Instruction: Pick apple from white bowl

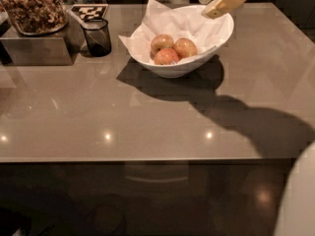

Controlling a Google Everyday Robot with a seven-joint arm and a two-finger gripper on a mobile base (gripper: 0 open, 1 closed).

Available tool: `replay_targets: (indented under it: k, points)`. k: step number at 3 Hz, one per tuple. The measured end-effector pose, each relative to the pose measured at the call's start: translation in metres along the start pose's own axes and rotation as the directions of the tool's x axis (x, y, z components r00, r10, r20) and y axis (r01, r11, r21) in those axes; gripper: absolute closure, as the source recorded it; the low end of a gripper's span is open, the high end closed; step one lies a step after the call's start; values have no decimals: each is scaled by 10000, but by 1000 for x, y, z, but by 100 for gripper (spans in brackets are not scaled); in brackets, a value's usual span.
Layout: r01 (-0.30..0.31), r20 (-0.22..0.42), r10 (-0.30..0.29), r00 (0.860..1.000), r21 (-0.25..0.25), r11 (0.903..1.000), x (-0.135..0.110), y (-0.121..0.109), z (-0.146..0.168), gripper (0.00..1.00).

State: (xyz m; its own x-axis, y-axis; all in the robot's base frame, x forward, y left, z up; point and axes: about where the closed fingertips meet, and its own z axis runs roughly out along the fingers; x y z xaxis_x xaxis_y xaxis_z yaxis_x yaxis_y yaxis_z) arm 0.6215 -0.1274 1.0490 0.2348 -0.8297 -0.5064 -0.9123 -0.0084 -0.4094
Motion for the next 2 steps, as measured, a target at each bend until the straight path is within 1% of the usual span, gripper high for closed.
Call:
replay_targets:
  k: [1,2]
  points:
    - [132,347,-108,9993,-702,9974,11,-13,44,56]
    - [114,641,-38,9979,-1175,9930,23,-20,81,54]
